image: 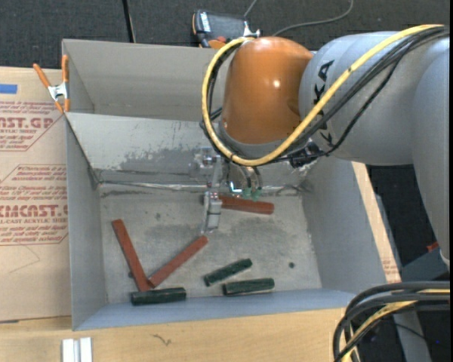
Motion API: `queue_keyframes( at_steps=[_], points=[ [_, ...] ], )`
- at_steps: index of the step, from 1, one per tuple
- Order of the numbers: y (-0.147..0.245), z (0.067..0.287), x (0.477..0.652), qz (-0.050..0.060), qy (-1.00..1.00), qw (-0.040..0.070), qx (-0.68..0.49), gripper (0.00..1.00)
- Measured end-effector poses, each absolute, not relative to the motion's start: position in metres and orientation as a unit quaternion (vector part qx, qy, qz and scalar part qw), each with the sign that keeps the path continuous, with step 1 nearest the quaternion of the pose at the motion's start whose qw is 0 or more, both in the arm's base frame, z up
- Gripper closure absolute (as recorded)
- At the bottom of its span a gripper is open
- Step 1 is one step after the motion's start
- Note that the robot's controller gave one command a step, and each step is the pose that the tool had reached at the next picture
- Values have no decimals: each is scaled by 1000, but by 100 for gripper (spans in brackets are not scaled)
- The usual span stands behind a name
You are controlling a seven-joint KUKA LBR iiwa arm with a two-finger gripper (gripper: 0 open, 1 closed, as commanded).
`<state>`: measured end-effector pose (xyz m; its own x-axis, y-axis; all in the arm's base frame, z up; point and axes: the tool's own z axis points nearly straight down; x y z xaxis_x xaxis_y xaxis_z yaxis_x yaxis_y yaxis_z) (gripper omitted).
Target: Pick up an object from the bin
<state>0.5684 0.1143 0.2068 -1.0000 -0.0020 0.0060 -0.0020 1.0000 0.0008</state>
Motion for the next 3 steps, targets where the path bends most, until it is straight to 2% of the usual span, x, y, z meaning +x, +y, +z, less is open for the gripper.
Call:
queue_keyframes(
  at_steps=[1,2,3],
  points=[
    [105,66,506,0,-995,4,101,0],
    [106,69,509,-1,-995,0,100,100],
    [125,229,522,-1,-987,-5,160,100]
  ],
)
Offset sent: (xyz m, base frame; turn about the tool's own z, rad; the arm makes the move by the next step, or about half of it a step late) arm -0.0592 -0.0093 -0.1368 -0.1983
